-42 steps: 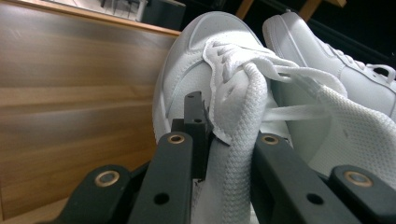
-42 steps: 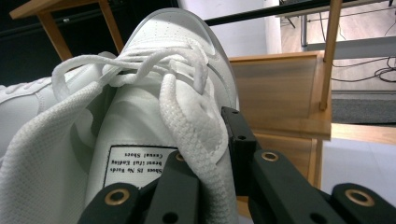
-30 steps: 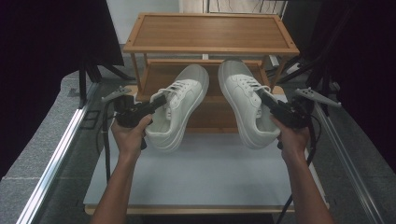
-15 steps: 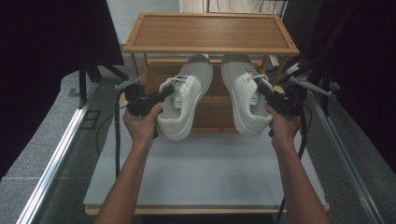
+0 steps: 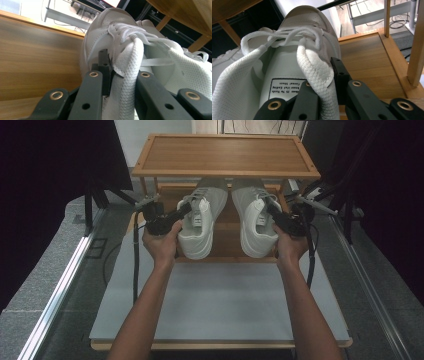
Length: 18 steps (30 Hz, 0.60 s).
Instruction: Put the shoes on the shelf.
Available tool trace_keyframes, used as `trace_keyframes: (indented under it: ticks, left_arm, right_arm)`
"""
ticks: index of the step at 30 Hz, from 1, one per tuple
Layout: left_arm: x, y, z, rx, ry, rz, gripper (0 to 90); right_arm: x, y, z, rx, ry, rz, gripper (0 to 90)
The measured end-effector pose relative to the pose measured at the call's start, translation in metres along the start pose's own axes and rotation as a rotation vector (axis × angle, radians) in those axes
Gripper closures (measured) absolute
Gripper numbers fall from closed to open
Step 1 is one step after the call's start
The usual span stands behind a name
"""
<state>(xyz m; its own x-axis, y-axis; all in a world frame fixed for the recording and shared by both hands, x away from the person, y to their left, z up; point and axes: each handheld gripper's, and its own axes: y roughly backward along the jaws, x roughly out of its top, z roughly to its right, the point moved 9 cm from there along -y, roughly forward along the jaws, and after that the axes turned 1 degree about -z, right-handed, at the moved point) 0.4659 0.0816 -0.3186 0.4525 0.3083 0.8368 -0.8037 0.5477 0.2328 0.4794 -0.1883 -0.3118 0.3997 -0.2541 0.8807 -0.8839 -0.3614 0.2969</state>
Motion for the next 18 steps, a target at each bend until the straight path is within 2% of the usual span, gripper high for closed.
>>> trace_keyframes:
  ticks: [4,13,16,17,18]
  left_arm:
    - [0.0,-0.007,-0.003,0.009,0.023,0.006,81.3]
    - [-0.001,-0.019,-0.008,0.038,0.042,0.01,81.0]
    - [0.0,-0.022,-0.008,0.05,0.059,0.029,80.9]
    - [0.001,-0.023,-0.007,0.052,0.062,0.038,80.8]
    - [0.002,-0.023,-0.007,0.057,0.056,0.04,80.7]
  right_arm:
    - [-0.001,-0.006,-0.002,-0.016,-0.015,0.003,83.6]
    - [-0.004,-0.016,-0.004,-0.044,-0.044,0.014,83.1]
    - [-0.003,-0.018,-0.003,-0.049,-0.051,0.02,83.1]
    - [-0.003,-0.019,-0.002,-0.055,-0.068,0.021,83.0]
    - [-0.003,-0.019,-0.002,-0.058,-0.071,0.023,82.9]
